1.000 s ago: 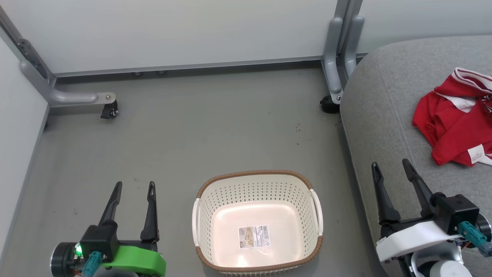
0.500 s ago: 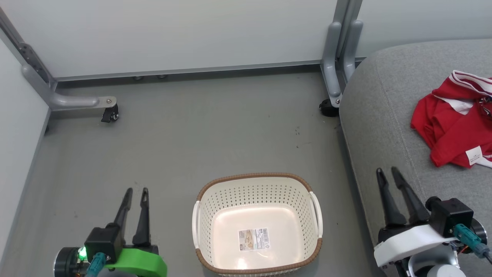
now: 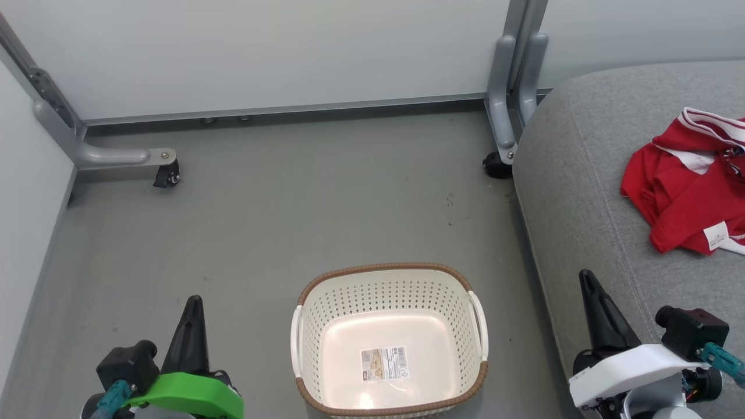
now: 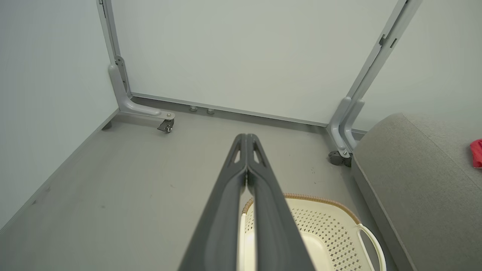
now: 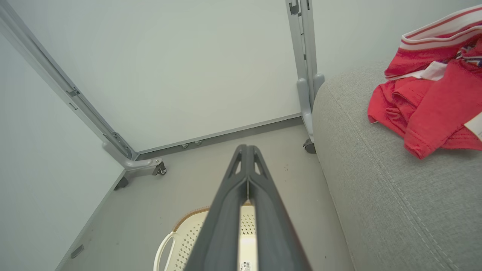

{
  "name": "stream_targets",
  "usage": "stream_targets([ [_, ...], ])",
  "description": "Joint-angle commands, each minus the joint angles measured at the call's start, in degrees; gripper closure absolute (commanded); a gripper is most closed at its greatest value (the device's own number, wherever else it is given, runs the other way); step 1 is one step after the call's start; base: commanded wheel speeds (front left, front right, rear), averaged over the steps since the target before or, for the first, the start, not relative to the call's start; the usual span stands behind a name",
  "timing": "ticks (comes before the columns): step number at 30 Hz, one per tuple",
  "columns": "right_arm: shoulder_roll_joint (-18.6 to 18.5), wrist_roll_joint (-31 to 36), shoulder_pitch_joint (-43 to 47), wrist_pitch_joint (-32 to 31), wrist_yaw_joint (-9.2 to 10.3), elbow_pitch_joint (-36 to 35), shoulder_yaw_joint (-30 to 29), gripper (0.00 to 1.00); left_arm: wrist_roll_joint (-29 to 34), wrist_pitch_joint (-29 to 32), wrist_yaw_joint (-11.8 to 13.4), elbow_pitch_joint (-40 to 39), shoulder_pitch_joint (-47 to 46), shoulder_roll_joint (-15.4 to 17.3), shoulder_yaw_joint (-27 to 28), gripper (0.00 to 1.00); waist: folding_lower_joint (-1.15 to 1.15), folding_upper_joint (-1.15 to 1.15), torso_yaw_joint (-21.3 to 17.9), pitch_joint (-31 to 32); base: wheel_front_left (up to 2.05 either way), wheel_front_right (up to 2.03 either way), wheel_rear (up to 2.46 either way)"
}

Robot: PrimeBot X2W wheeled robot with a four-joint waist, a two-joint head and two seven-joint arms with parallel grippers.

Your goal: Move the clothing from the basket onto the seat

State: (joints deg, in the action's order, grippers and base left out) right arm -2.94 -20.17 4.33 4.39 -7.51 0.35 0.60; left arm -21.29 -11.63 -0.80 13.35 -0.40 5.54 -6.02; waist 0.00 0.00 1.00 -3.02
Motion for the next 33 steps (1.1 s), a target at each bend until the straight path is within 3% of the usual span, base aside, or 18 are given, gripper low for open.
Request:
stream_targets([
  [1, -0.6, -3.0, -1.7, -0.3, 0.0, -0.2, -0.1, 1.0, -2.7, 0.6, -0.4, -0.7, -1.1, 0.0, 0.7, 1.0, 0.0, 0.0, 0.0, 0.0, 0.0, 0.0, 0.0],
  [33, -1.8, -32.0, -5.3, -3.0, 0.0, 5.1, -1.0, 1.0, -29.8, 7.6, -2.9, -0.2, -3.3, -1.1, 5.5, 1.0, 0.0, 0.0, -0.3, 0.8, 0.0, 0.0, 0.0],
])
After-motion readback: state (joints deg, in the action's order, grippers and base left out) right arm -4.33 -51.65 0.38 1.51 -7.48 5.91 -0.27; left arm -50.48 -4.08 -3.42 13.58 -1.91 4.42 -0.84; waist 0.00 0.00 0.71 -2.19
